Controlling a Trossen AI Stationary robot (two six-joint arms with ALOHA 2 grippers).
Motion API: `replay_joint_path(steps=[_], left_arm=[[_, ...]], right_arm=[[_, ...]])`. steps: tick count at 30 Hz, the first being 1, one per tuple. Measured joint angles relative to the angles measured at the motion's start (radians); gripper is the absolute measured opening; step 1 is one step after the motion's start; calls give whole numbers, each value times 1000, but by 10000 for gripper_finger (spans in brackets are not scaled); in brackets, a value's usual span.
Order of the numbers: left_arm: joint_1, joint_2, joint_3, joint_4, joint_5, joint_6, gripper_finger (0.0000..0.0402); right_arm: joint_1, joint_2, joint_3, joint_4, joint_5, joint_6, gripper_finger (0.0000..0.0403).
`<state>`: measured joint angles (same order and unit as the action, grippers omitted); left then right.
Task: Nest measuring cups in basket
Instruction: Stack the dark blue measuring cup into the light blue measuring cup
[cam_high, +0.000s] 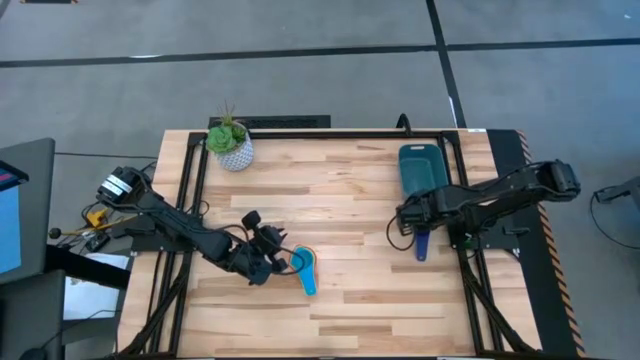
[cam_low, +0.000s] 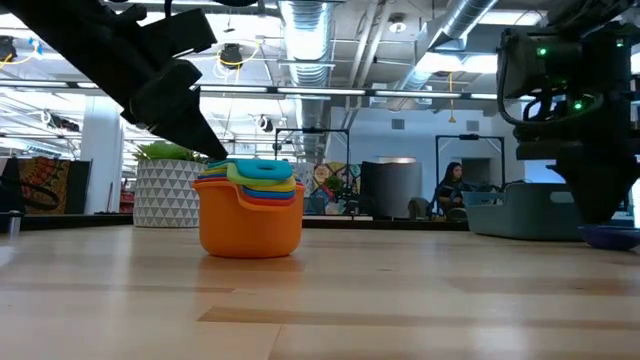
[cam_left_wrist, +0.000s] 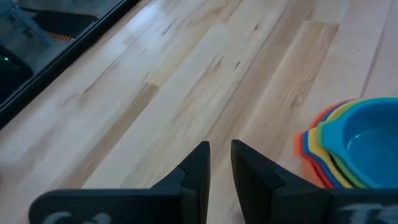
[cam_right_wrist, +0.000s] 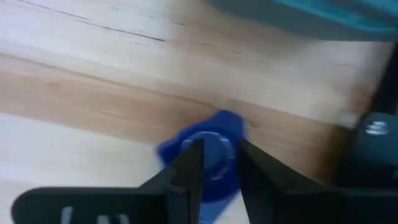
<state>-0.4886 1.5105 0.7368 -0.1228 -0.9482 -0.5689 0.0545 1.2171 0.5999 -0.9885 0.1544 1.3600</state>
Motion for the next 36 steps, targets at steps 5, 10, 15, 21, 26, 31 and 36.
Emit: replay_joint_path(steps=[5,10,15,21,26,31,36], left_arm=[[-15,0,0,-36,-7,-28,54],[-17,0,0,-48,-9,-60,54],[-17,0,0,-47,-10,-56,54],[-17,0,0,-47,-8,-59,54],[-17,0,0,-45,-18,-58,54],[-17,0,0,-45,-19,-56,54],[-17,0,0,-44,-25,-43,54]], right_arm=[[50,0,0,100,-3,13,107],[76,0,1,98,-4,34,93],[108,0,1,44,20,90,72],[135,0,1,51,23,105,53],[148,2,1,54,26,117,44],[139,55,1,1,12,110,30],[118,138,0,70,-9,62,16]])
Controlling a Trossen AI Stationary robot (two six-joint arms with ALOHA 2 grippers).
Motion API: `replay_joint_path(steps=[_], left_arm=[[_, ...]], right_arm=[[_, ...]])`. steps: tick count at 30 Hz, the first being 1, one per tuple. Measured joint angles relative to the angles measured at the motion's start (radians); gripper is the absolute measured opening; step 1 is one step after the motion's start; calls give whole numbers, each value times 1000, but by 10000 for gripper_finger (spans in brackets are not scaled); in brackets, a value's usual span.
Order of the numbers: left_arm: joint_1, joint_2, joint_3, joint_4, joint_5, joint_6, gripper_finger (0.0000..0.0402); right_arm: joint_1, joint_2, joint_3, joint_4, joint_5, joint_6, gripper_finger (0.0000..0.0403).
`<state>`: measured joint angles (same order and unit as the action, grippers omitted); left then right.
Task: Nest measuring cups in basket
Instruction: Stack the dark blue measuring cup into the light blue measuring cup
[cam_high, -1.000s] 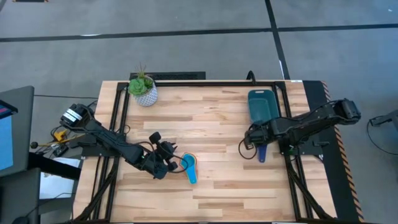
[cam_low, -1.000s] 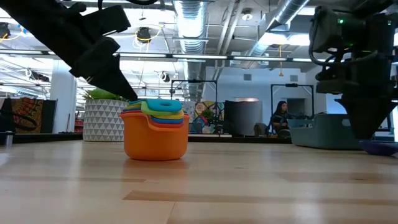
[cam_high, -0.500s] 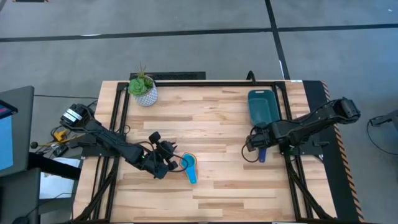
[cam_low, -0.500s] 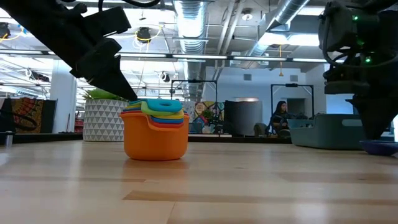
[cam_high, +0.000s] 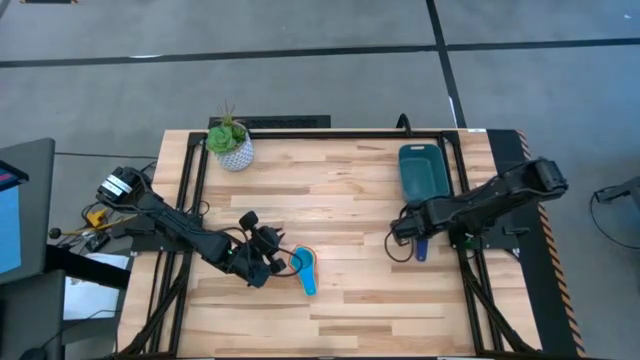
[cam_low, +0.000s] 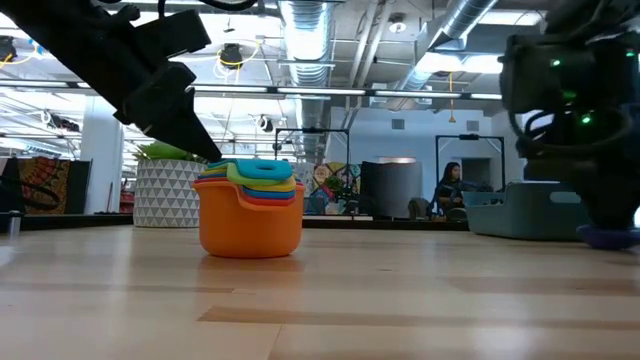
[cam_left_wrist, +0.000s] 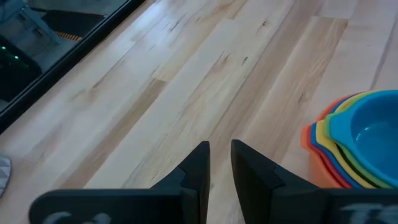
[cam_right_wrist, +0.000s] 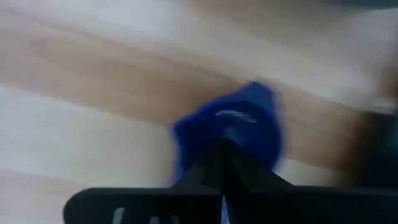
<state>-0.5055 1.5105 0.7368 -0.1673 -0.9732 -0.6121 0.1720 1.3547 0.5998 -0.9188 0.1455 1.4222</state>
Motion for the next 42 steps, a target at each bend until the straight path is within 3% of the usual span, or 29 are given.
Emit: replay_joint_path(steps=[7,17,26,37,42], left_arm=[[0,0,0,-2,11,7,54],[0,-2,0,-1,23,13,54],[-5,-27,1,-11,26,7,54],[-1,-55,1,0,20,25,54],[-1,-55,1,0,24,25,54]], right_arm=[[-5,62,32,184,-34,-62,26],[11,72,131,356,16,-164,20],[12,72,205,128,113,-232,67],[-47,76,162,279,19,-546,163],[-68,96,162,269,4,-617,171]])
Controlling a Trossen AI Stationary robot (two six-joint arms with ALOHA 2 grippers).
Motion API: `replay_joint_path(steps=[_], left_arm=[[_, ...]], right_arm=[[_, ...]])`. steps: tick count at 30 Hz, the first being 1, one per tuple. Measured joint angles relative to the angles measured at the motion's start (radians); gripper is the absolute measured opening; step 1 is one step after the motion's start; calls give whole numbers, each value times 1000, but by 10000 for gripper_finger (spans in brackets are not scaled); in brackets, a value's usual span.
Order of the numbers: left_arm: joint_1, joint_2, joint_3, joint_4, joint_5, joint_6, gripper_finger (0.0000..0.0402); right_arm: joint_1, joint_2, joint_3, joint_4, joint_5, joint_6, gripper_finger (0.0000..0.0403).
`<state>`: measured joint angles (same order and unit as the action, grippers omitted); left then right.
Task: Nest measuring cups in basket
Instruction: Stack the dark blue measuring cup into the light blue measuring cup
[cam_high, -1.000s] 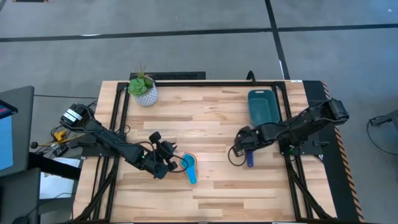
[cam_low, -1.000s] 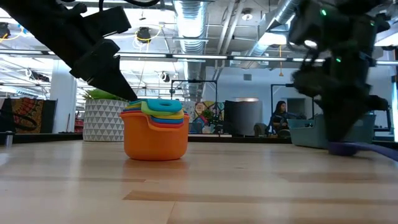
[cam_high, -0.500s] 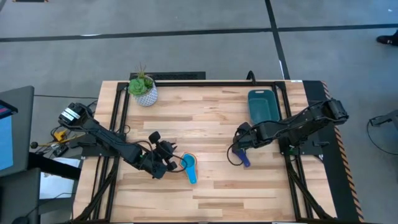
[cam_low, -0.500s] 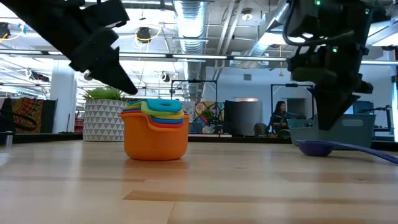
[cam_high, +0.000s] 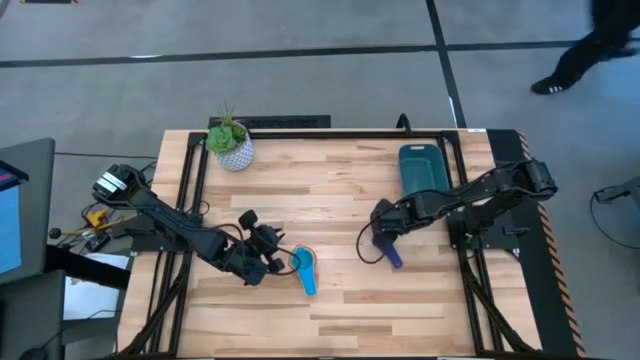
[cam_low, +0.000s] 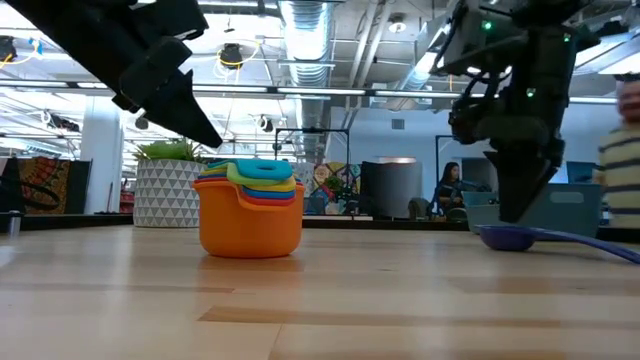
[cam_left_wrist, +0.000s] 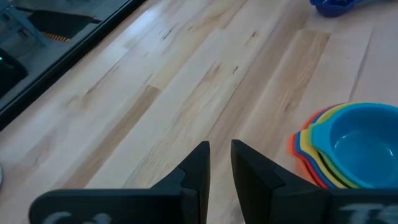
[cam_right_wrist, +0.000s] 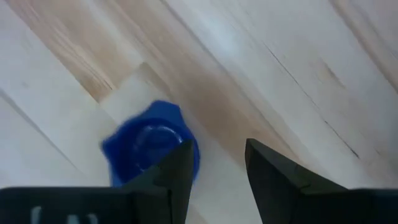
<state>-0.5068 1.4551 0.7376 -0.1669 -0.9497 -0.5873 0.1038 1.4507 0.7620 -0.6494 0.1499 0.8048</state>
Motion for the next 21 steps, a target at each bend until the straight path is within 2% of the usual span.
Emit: replay_joint_path(steps=[8,14,18,21], left_arm=[[2,0,0,2,-1,-6,54],[2,1,0,1,1,-10,54],[2,1,0,7,5,-32,54],[2,1,0,7,4,-37,54]], right_arm=[[0,110,1,63,-58,-62,132],[1,133,5,106,-50,18,65],[8,129,1,285,-16,138,14],[23,118,0,456,33,192,20]])
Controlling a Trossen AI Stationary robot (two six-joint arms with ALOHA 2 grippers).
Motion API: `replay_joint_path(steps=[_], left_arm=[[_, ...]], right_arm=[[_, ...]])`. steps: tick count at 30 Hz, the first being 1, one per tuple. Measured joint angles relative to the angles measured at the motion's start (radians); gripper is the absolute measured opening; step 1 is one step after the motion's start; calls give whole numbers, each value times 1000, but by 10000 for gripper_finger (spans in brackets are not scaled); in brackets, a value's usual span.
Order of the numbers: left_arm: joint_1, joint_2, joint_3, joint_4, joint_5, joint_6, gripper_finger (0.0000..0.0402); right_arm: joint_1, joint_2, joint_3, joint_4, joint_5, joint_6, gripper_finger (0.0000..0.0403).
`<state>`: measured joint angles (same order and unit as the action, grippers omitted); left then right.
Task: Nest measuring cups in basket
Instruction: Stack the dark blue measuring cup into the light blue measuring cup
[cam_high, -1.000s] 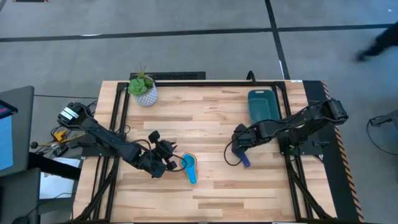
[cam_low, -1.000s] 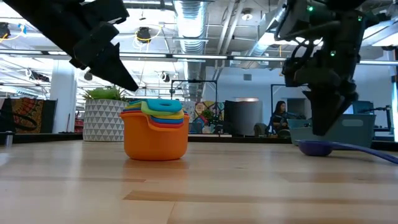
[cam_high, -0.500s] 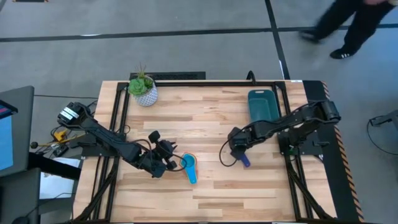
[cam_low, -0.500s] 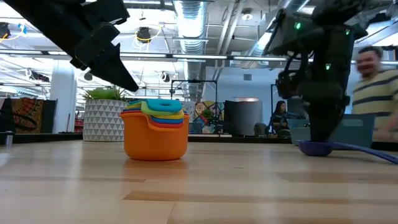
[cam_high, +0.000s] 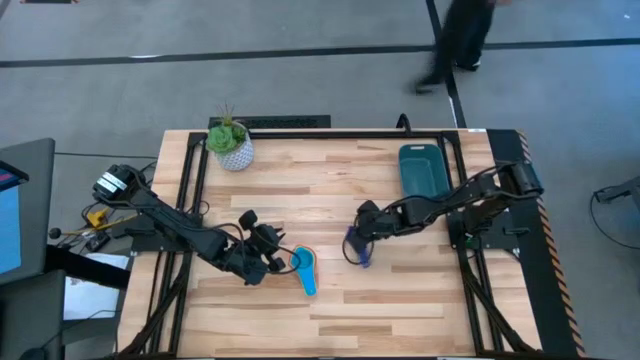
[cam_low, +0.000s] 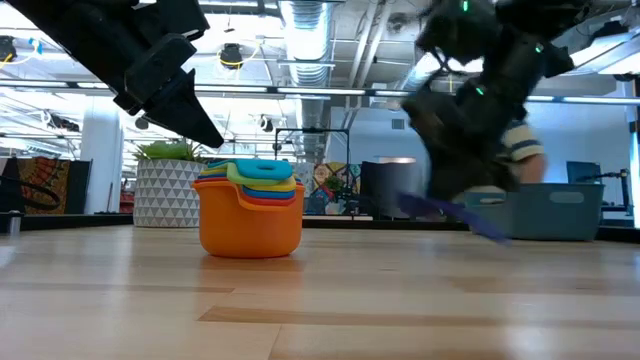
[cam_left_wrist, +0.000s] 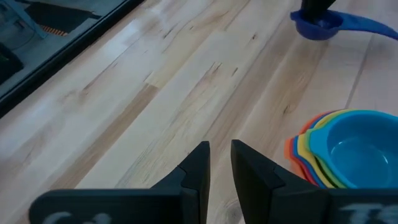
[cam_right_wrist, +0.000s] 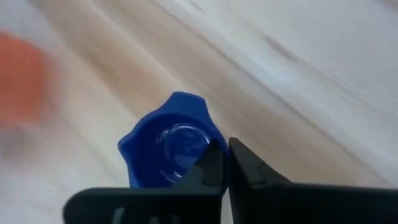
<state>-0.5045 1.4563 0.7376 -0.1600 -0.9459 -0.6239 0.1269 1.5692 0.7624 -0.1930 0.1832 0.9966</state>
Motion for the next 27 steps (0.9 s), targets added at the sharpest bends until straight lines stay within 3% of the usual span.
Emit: replay_joint_path(steps=[5,11,18,22,27], left_arm=[[17,0,0,1,-3,29,54],[31,-10,0,4,7,40,54],[21,-21,-1,28,-45,41,54],[22,-23,-1,82,-64,73,54],[21,-25,-1,148,-132,144,54]], right_arm=[[4,0,-1,286,51,49,44],[29,6,0,552,163,69,15],[77,8,25,590,223,69,28],[111,67,66,584,264,26,38],[136,160,152,587,236,-7,27]])
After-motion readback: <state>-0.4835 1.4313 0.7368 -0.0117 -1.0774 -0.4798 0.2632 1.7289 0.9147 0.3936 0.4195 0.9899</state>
